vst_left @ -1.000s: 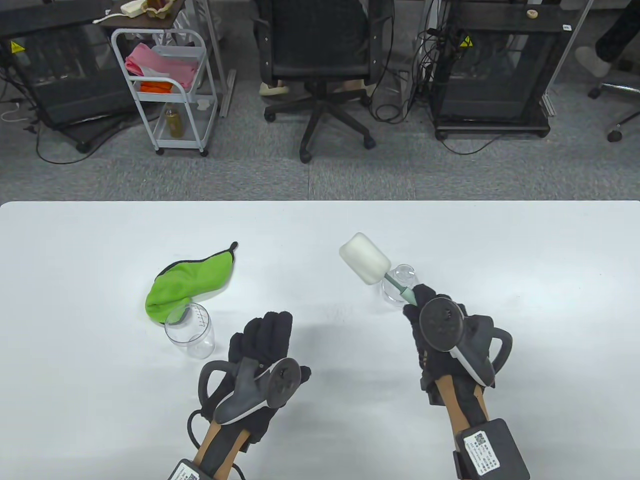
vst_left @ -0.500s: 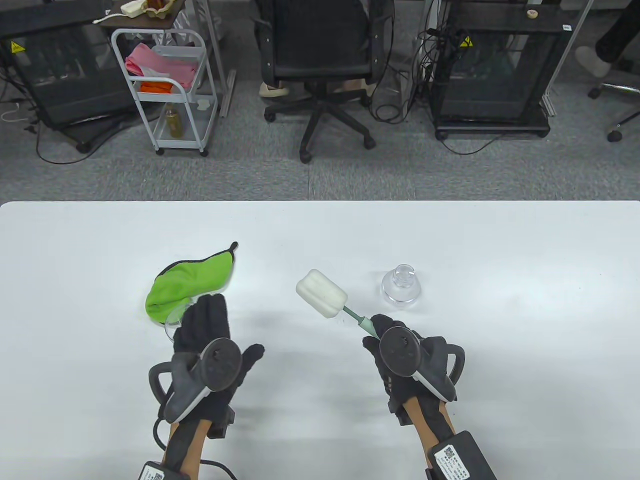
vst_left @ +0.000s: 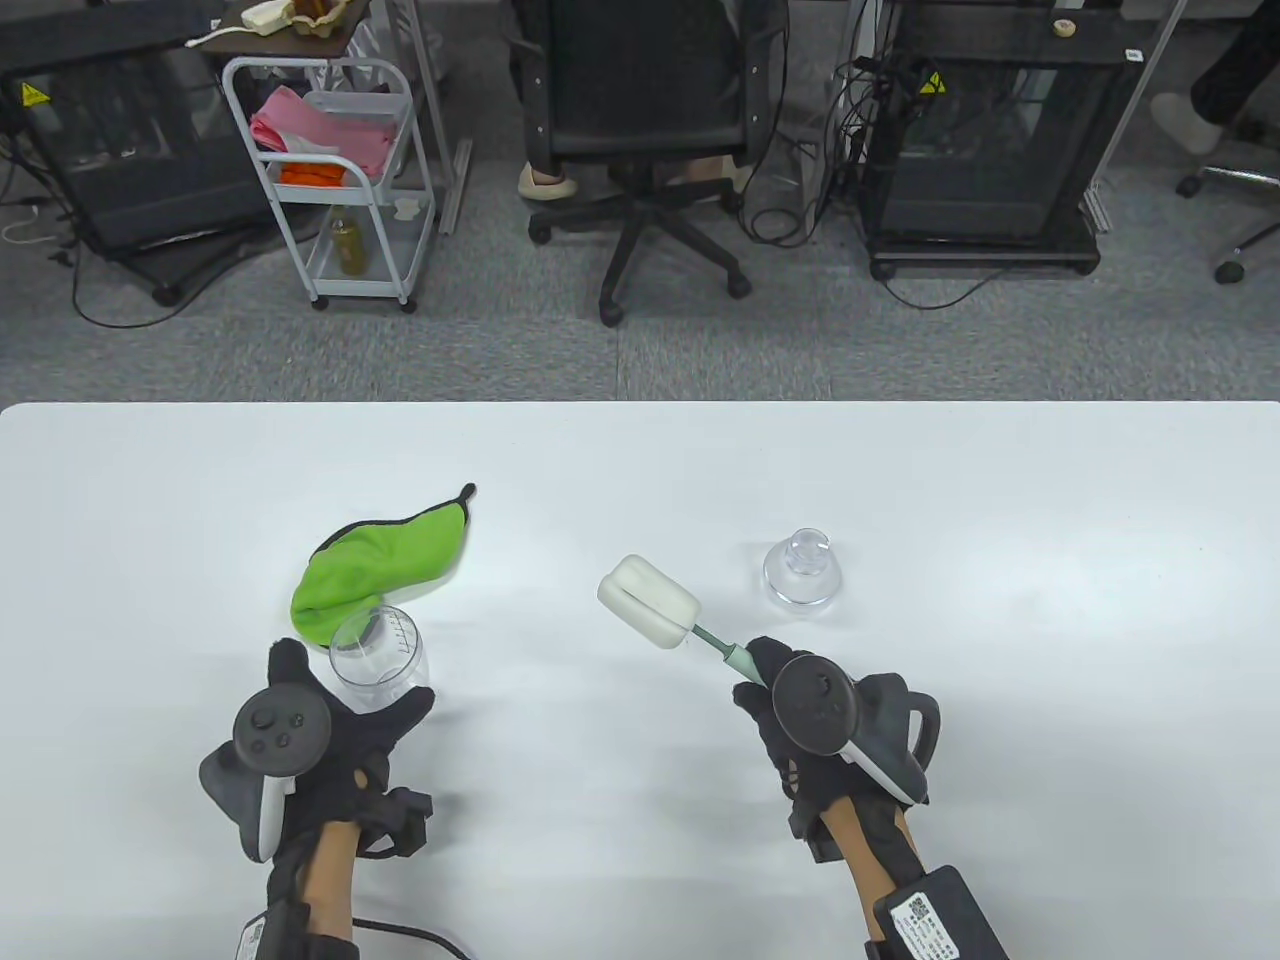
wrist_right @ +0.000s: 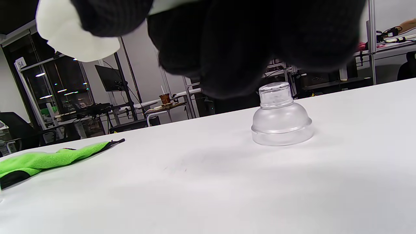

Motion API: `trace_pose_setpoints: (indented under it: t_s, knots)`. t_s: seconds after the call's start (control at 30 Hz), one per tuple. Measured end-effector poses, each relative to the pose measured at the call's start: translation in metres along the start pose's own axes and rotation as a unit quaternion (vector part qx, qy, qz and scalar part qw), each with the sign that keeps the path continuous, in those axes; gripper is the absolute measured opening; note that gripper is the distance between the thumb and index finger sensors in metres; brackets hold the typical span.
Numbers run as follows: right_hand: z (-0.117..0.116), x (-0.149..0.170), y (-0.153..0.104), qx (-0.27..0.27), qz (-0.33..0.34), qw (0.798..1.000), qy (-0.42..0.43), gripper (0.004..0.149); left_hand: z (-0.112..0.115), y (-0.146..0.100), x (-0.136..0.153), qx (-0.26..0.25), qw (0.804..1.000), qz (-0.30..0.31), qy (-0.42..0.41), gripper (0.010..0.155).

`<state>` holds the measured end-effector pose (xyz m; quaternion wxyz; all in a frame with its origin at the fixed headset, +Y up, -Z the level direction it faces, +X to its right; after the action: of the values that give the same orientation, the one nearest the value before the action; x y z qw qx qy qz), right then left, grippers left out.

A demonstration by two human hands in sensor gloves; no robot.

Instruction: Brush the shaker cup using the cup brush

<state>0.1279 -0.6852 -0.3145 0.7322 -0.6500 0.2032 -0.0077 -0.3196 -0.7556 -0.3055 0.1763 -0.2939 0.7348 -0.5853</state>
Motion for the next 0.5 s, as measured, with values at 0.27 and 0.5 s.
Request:
trace_pose_setpoints:
  t_s: [0.27,0.5]
  knots:
    - [0.004,0.003,0.000,0.010,-0.004,1.000,0.024,0.056,0.019,0.019,0.025,0.051,0.995,-0.037,-0.076,0.132]
    - [-0.005,-0.001,0.004,-0.008,0.002,1.000,0.012,0.056,0.025,0.036,0.028,0.082,0.992,-0.023,-0.090,0.119]
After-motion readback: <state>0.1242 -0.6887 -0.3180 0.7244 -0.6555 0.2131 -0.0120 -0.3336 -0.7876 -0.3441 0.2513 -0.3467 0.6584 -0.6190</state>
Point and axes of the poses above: the tracker on the back of each hand, its own x axis roughly to the little-finger side, its own y axis roughly from the wrist to the fingertips, z = x × y, the point moved 4 cm from there along y, roughly from the wrist to the fingertips, and after that the axes turned 10 degrees about z, right-handed, at the moved point
